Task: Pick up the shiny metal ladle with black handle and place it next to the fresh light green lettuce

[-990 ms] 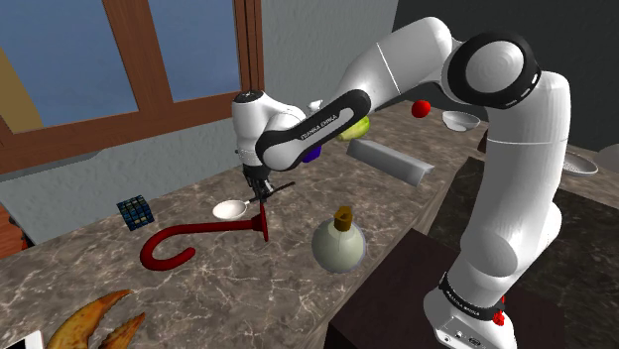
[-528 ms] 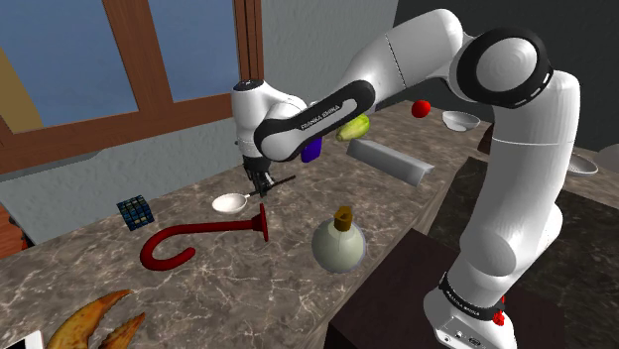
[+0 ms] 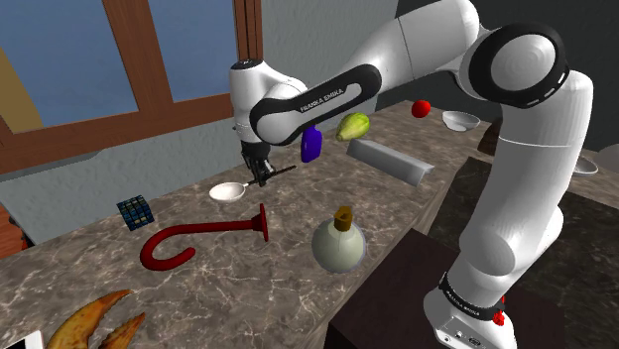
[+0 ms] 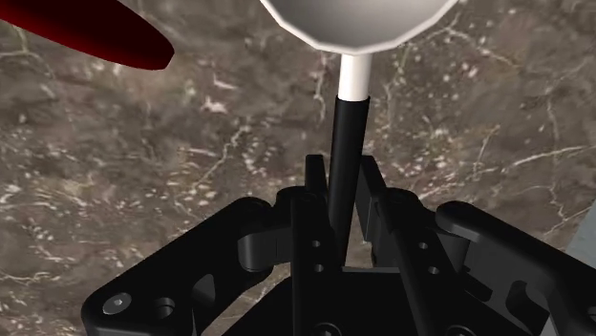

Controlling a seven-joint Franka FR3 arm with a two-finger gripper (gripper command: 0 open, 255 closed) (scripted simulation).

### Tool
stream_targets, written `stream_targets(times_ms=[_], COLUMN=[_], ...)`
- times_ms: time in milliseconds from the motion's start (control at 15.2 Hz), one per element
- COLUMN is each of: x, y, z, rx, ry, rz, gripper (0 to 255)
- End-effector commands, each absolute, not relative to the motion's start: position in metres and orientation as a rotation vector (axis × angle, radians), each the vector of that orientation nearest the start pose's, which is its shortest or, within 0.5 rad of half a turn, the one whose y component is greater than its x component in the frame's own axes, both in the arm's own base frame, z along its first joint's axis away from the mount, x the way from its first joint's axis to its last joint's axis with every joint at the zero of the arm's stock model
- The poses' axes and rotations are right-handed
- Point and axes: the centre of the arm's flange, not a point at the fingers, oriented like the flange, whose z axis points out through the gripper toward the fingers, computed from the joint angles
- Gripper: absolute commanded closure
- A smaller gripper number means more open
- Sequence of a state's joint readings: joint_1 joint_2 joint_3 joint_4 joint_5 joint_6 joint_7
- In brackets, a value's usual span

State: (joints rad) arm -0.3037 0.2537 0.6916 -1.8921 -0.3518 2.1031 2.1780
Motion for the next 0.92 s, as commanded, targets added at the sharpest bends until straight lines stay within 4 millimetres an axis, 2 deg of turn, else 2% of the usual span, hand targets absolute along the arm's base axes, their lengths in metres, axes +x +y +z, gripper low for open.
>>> stream_targets(times_ms=[0, 858], x=[0.577, 0.577], y=[0.195, 0.195], z=[0.412, 0.481], rx=[-2.158, -2.158], ry=[2.293, 2.293], rz=[-0.229, -0.229], gripper=[255, 255])
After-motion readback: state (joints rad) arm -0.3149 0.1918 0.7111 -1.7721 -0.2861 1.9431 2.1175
